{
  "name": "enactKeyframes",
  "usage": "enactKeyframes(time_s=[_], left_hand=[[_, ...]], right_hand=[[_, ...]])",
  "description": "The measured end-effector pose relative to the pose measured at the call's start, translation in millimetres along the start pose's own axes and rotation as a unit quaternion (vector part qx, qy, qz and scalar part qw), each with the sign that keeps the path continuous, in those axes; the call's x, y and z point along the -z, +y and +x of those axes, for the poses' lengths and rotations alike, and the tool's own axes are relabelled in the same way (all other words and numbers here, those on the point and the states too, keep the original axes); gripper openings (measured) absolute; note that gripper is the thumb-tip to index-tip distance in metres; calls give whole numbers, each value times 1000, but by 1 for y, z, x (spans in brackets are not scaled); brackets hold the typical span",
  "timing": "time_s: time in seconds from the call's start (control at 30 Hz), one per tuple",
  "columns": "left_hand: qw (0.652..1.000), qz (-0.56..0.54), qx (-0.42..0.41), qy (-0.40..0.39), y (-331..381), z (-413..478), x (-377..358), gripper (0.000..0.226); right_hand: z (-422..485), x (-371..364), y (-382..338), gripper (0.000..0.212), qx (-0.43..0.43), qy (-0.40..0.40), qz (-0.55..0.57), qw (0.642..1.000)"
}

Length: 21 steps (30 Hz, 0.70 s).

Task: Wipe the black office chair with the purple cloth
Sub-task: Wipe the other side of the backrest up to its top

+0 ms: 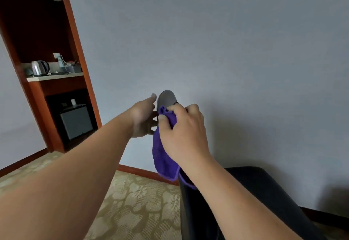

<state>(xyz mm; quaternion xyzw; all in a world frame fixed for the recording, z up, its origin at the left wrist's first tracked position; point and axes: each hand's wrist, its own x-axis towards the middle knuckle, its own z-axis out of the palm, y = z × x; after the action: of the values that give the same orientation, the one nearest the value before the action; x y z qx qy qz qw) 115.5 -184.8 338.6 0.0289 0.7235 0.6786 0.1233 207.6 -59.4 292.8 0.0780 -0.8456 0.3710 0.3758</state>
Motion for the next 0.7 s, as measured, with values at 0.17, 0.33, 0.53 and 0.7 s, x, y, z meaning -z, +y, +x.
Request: enactKeyframes(time_s=[0.17, 0.33, 0.53, 0.7], left_hand=[[995, -51, -35, 83, -28, -23, 7, 61], [993, -85, -67, 56, -26, -32, -9, 66], [999, -26, -36, 7, -14, -11, -5, 95], [991, 125, -52, 19, -1, 9, -7, 49]], right_hand=[[11, -1, 10, 30, 115, -55, 47, 991], [59, -11, 23, 23, 74, -144, 163, 973], [124, -58, 37, 21, 90, -187, 102, 973], [184, -102, 50, 25, 73, -211, 6, 975]])
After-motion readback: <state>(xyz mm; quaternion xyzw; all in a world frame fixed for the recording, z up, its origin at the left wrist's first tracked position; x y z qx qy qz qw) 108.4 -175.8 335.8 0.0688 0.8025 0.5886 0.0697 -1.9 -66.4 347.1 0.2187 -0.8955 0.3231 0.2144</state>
